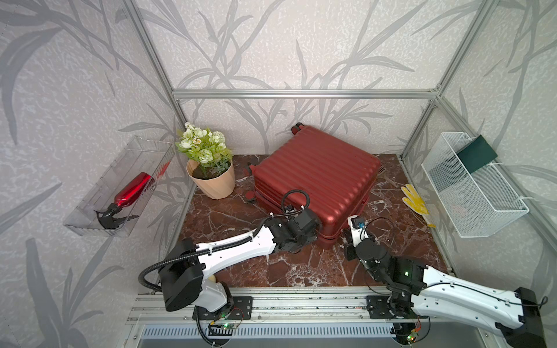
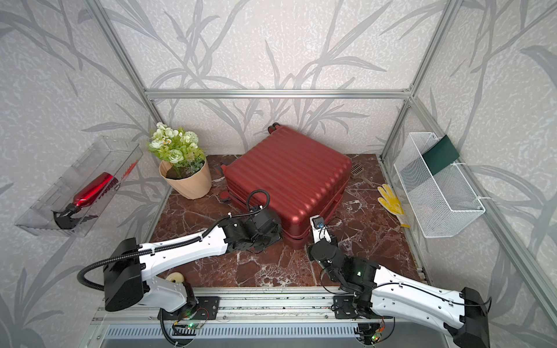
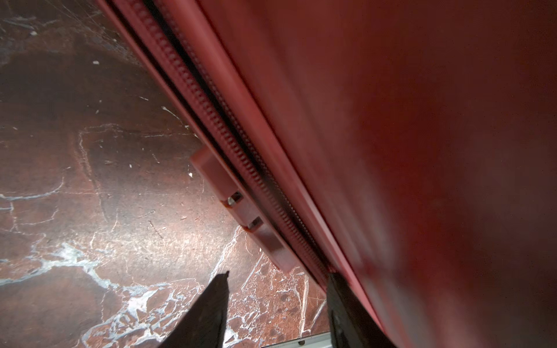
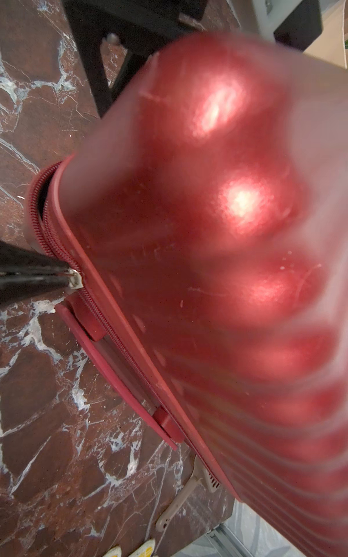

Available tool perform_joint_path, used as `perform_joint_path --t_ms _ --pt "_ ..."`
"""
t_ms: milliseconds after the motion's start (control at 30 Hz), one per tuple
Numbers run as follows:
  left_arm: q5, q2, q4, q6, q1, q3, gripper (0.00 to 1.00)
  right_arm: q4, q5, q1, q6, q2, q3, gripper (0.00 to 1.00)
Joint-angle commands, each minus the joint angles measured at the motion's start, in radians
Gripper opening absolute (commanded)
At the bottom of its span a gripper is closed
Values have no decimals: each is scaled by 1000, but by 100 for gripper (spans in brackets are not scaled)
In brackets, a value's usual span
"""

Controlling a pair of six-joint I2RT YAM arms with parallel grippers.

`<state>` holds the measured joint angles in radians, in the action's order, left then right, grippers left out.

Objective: Open the suitcase zippers
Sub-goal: Unzip the zipper on the suitcase.

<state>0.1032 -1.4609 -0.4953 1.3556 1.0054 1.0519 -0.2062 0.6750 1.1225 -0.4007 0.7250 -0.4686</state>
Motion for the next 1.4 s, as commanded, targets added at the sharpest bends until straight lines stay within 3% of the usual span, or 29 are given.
perform_joint_path --t_ms 0,333,833,933,1100,1133,1233,1367 --pt "35 29 160 25 -5 -30 53 158 -41 48 -31 -17 -16 0" --pt "65 117 324 40 -39 -132 49 168 -38 75 -48 -19 10 0" --pt "10 -61 263 58 -77 -94 58 233 -19 170 -51 85 -8 0" --pt "-9 -85 210 70 -82 -106 45 228 -11 171 -50 78 -9 0" --pt "25 -38 120 21 -93 -107 4 189 70 168 -4 32 -12 0" --pt "40 -28 88 2 -98 -94 0 180 80 160 17 21 -14 0" --pt "62 1 24 -61 -123 -79 0 139 70 98 51 -23 -18 0" --pt "-5 -6 -71 -174 -194 -56 0 99 18 -24 104 -50 -11 0"
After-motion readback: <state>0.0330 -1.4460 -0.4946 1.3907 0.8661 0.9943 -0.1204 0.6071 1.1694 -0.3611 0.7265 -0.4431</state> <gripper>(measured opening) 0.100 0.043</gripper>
